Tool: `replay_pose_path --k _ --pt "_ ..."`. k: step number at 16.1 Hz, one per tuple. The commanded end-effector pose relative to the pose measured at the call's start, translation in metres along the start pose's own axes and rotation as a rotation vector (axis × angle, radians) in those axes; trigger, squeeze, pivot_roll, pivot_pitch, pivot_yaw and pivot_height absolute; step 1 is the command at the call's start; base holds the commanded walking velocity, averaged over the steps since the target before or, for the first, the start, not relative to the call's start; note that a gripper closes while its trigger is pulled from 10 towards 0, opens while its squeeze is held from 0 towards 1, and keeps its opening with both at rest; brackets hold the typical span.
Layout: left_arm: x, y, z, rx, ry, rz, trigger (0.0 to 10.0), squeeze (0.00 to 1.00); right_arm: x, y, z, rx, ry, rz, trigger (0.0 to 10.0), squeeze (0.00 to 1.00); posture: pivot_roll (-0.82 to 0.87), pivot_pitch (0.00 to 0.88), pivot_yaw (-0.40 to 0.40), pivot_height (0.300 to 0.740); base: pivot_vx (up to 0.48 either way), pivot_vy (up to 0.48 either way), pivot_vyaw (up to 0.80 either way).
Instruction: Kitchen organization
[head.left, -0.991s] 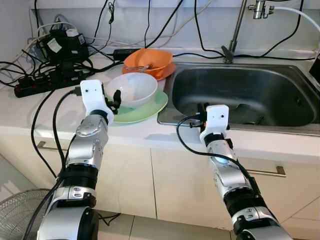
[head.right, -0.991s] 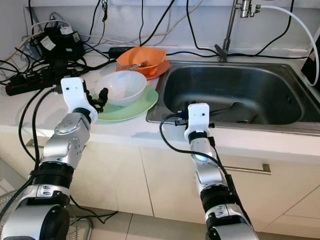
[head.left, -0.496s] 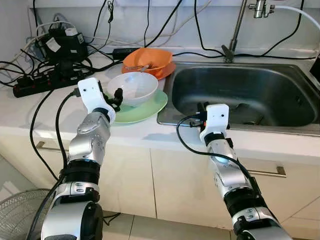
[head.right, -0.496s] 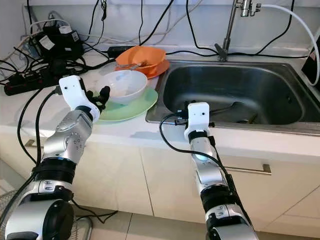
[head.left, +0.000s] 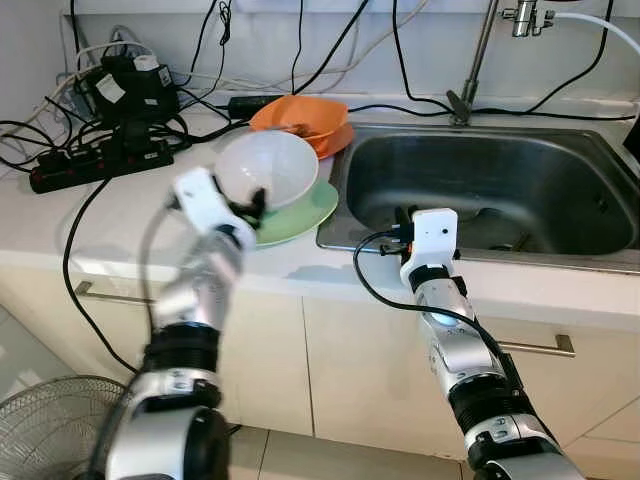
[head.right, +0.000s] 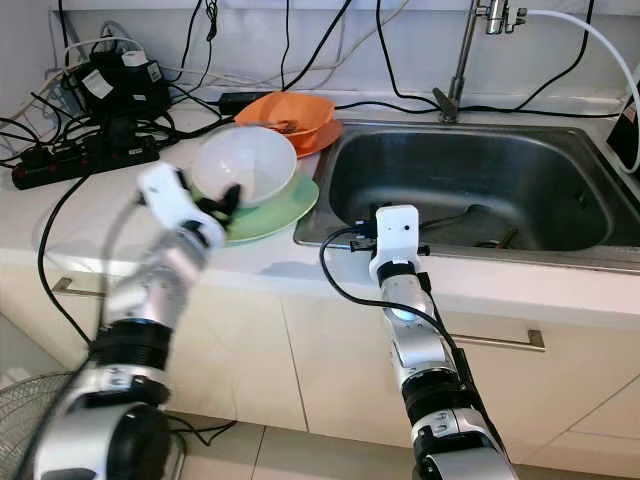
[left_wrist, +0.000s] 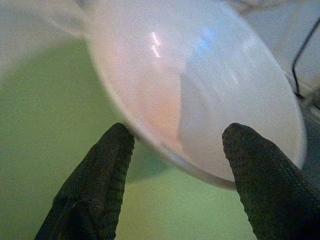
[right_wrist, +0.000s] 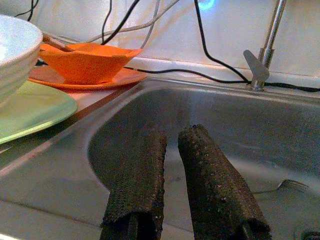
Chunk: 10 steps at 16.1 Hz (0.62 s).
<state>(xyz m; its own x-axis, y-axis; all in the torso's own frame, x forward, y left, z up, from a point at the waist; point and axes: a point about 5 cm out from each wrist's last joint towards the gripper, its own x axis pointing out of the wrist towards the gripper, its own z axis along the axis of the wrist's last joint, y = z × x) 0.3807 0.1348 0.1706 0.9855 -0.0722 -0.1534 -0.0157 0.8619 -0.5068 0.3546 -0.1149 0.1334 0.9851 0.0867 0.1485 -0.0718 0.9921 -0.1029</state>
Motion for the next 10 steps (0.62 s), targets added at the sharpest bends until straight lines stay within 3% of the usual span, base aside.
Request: replay_pose_path --k 1,7,8,9,10 --pt "-0.002 -0.001 -0.002 -0.032 0.015 0.010 10.0 0.00 0.001 0.002 0.001 0.003 0.003 0.008 10.0 0.00 0.05 0.000 0.069 0.740 0.000 0.000 0.00" --pt "-0.003 -0.013 -0.013 -0.056 0.056 0.001 10.0 0.00 0.001 0.002 0.001 0.001 0.007 0.006 10.0 0.00 0.05 0.000 0.071 0.740 0.000 0.000 0.00" --pt "-0.003 -0.013 -0.012 -0.052 0.049 0.003 8.7 0.00 0.001 0.001 0.001 0.000 0.008 0.002 10.0 0.00 0.05 0.000 0.072 0.740 0.000 0.000 0.00" --pt "-0.003 -0.012 -0.012 -0.057 0.048 0.008 1.1 0.00 0.001 0.000 0.001 0.000 0.009 0.000 10.0 0.00 0.05 0.000 0.073 0.740 0.000 0.000 0.00" --pt "-0.003 -0.011 -0.011 -0.049 0.044 0.010 0.0 0.00 0.000 0.000 0.001 0.000 0.010 -0.002 10.0 0.00 0.04 0.000 0.077 0.740 0.000 0.000 0.00"
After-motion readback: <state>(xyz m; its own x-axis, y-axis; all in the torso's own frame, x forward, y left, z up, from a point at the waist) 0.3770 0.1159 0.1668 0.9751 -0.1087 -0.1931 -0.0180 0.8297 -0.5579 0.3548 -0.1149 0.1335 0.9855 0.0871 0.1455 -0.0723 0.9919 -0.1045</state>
